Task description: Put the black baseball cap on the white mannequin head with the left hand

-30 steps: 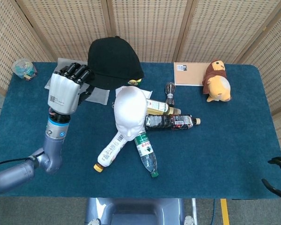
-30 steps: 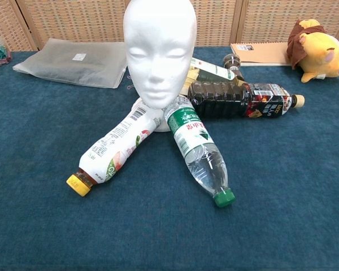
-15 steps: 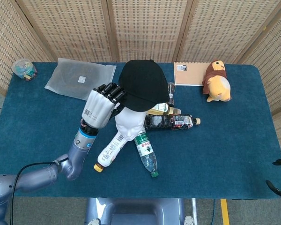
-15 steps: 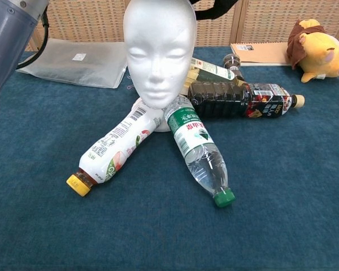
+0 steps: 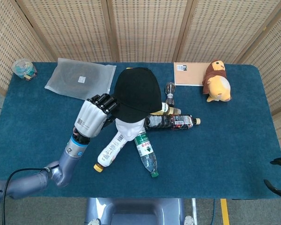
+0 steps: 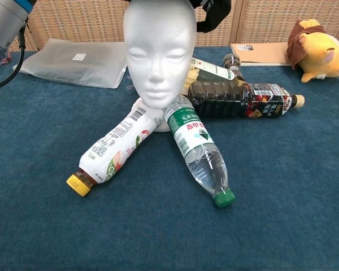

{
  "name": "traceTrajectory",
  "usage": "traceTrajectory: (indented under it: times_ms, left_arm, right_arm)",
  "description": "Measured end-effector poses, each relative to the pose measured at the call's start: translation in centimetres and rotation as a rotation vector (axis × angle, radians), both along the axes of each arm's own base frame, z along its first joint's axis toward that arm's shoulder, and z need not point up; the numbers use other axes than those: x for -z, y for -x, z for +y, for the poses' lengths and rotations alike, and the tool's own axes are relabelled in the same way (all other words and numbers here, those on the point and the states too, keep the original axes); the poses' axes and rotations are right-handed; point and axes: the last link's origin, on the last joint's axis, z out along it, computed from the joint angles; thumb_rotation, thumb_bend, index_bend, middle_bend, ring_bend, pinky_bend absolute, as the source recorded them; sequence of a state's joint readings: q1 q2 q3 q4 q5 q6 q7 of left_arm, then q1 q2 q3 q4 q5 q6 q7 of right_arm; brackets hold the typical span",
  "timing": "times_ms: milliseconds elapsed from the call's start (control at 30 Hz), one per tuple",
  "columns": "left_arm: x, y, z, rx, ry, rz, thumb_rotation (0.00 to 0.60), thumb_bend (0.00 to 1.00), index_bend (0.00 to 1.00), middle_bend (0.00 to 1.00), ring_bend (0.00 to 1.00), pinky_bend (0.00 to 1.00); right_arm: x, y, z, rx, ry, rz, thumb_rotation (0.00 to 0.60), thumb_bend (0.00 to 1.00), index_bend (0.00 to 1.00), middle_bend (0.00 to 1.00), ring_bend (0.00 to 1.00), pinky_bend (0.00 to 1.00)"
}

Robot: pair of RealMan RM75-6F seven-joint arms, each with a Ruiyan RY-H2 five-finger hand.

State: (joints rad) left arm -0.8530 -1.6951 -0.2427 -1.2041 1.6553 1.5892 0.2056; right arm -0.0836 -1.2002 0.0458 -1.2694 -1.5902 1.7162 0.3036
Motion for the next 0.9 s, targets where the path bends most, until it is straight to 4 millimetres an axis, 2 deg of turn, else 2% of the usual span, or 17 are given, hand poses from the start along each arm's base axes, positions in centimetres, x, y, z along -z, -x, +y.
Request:
traceTrajectory:
  times_ms: [533,667,900]
  left_arm:
    - [2.1,2.3,-2.8,-0.005,0.076,0.075,0.6,0.47,0.74,0.56,0.49,0.72]
    - [2.5,2.8,-3.3,-0.032,0.098,0.094,0.6,0.44,0.74,0.56,0.44,0.69]
    - [2.5,3.2,-3.9,-0.085,0.135,0.128,0.6,0.33,0.55,0.45,0.31,0.6]
  right_arm:
    - [0.4,0.4,-0.1,0.011,-0.01,-0.006,0.6,0.17,0.37,0.34,0.36,0.31]
    - [0.4,0.5,-0.1,0.012,-0.012,-0.007,0.6,0.17,0.37,0.34,0.36,0.31]
    - [0.5,0.5,-0.2,0.01,-0.013,-0.009,0.6,0.17,0.37,0.34,0.36,0.31]
